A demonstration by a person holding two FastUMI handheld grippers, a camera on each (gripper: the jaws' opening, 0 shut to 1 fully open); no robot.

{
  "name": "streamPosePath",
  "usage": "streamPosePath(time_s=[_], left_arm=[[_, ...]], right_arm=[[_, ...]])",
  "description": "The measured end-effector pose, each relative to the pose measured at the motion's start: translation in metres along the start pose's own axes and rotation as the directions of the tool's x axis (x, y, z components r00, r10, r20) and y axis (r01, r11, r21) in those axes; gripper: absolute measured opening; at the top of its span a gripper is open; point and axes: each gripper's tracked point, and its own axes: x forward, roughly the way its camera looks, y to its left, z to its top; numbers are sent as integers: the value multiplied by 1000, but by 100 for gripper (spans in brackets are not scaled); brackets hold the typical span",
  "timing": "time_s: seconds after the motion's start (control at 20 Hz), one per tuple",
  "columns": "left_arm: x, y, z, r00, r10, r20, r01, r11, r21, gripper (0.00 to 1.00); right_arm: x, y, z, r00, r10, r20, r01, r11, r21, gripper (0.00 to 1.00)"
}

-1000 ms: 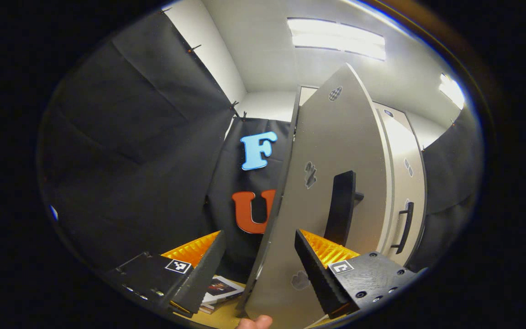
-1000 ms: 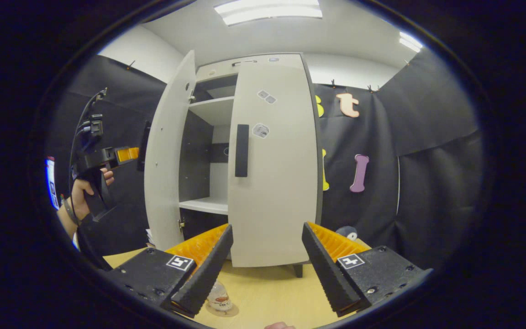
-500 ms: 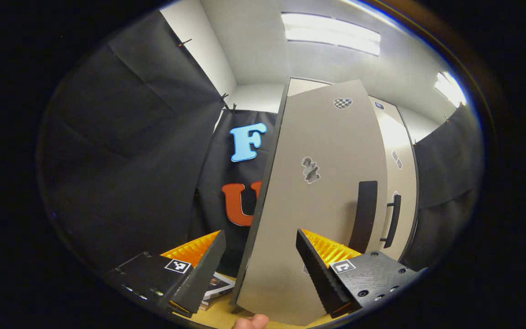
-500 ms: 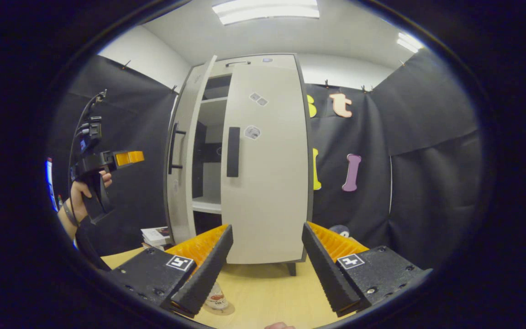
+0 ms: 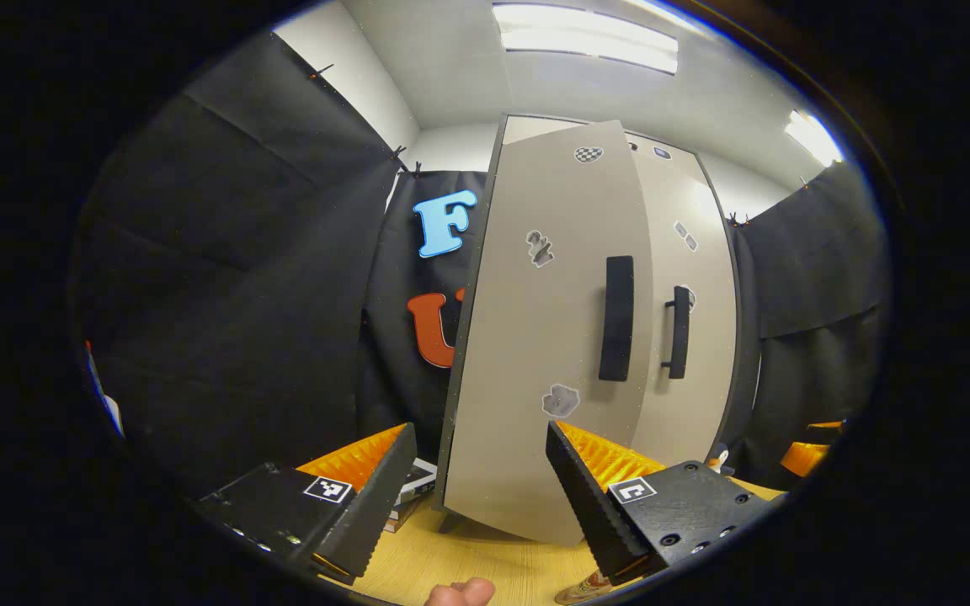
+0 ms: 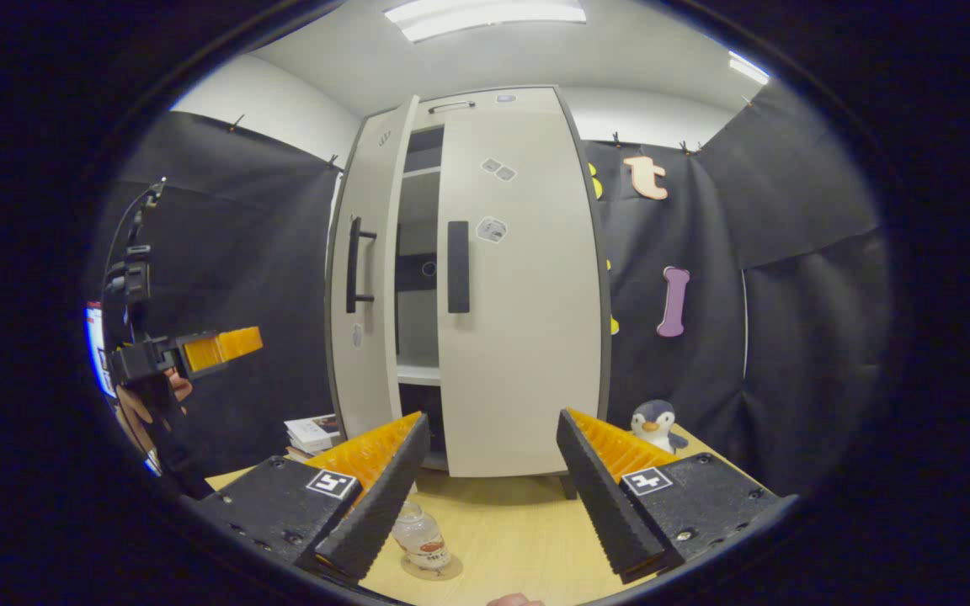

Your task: Grasp the bottle in the cabinet with the left hand and place it on the coaster, then close the right door with the right hand and the left door with the left hand.

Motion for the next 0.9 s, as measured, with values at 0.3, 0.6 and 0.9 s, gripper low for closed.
streamPosePath(time_s=[0.3,0.6,0.9], left_arm=[[-18,-23,-17,995,-80,-56,78,996,-34,99],[-23,-31,-20,990,-124,-73,123,992,-15,90],[-21,-33,-19,986,-150,-72,152,988,11,95]], right_arm=[[0,10,-9,1000,16,-20,-16,1000,12,99],[-4,17,-8,1000,25,-10,-25,1000,13,99],[-6,13,-5,1000,14,-7,-14,1000,19,99]])
